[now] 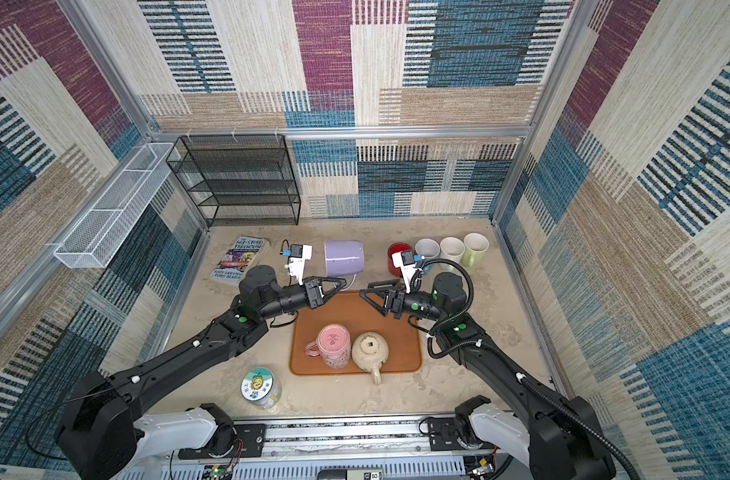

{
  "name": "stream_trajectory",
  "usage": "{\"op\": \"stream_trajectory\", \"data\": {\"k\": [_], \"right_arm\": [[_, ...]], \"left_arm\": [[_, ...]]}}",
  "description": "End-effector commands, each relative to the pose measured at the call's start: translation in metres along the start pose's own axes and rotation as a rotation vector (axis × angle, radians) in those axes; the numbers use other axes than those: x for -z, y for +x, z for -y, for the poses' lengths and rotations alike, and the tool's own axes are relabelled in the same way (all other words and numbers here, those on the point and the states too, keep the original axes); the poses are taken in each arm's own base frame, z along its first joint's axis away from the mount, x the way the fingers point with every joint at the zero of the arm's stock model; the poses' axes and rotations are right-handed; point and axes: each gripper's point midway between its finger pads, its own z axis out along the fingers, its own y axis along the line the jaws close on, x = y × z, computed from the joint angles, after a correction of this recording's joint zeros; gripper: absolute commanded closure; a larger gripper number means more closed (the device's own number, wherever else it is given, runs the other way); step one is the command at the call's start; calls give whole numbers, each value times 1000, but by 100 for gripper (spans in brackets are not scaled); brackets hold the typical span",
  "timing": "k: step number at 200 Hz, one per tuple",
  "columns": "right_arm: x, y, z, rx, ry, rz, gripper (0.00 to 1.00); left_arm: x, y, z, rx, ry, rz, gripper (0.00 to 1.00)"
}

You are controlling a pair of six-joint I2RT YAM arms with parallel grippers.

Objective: Turn the mug right side up
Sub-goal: 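Grasp the purple mug's rim with the left gripper while the right gripper releases and withdraws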

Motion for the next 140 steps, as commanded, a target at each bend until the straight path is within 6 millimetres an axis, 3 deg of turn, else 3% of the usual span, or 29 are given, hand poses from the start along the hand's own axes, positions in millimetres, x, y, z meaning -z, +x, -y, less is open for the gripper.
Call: {"op": "stream_trajectory", "data": {"k": [1,62,140], "right_arm": [[6,5,10,33,73,4,22],[21,16,30,52,210,17,0],[51,28,79,-9,543,21,0]], "left_arm": [[-4,1,-19,-55,-122,-50,100],[-23,8,-72,-89,-394,-223,100],[-45,0,-116,-216,-622,-331,100]]}}
